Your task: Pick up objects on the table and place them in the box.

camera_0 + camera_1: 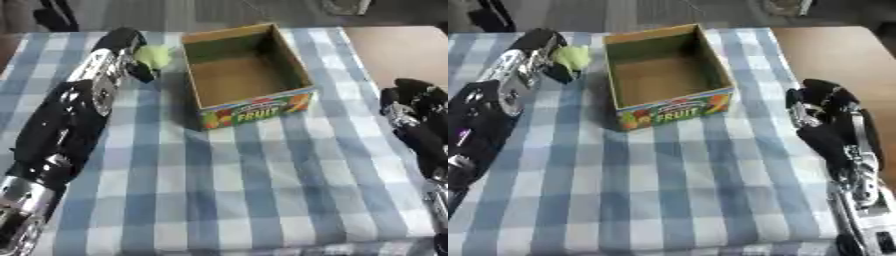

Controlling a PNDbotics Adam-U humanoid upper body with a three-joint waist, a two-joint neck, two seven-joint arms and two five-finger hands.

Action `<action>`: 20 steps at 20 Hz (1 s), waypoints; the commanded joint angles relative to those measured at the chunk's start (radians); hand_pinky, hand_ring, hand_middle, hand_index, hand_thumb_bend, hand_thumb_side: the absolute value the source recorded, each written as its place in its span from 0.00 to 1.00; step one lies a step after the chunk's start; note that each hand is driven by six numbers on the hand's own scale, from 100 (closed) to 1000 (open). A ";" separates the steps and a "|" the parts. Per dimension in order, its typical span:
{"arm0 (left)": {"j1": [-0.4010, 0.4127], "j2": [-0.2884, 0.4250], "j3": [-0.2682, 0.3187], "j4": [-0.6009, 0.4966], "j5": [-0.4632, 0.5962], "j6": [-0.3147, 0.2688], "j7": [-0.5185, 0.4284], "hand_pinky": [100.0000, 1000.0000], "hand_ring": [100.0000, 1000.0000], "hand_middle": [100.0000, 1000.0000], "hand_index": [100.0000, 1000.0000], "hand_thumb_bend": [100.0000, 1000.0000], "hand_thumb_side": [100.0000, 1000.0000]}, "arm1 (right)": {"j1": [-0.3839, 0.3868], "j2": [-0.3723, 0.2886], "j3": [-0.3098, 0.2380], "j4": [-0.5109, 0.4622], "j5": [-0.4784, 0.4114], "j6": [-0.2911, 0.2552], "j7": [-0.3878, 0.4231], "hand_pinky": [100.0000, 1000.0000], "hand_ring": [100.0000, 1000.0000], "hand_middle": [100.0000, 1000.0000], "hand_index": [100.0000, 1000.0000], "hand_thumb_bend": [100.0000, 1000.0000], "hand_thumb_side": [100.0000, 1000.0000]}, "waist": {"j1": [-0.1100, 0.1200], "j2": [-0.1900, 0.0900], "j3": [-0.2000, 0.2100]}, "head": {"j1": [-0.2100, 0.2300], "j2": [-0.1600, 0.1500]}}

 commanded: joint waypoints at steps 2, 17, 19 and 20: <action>-0.031 0.026 -0.033 -0.131 0.037 -0.025 -0.026 0.38 0.29 0.32 0.50 0.00 0.10 | -0.011 -0.014 -0.005 -0.013 -0.009 -0.001 0.000 0.58 0.66 0.57 0.70 0.20 0.19 | 0.000 -0.019 -0.001 | -0.001 0.006; -0.045 -0.152 -0.129 -0.122 0.018 -0.077 -0.034 0.41 0.32 0.35 0.53 0.01 0.09 | -0.018 -0.008 0.011 -0.012 -0.014 0.000 0.017 0.58 0.66 0.57 0.70 0.19 0.19 | 0.003 -0.020 -0.038 | 0.028 0.006; -0.038 -0.174 -0.127 -0.080 -0.002 -0.077 -0.014 0.43 0.34 0.37 0.55 0.03 0.09 | -0.019 -0.008 0.012 -0.012 -0.014 0.000 0.019 0.58 0.66 0.57 0.70 0.19 0.19 | 0.003 -0.018 -0.044 | 0.031 0.006; -0.035 -0.183 -0.125 -0.059 -0.012 -0.078 -0.007 0.43 0.35 0.37 0.55 0.03 0.09 | -0.019 -0.007 0.013 -0.012 -0.014 0.000 0.019 0.58 0.66 0.57 0.70 0.19 0.19 | 0.003 -0.017 -0.045 | 0.032 0.006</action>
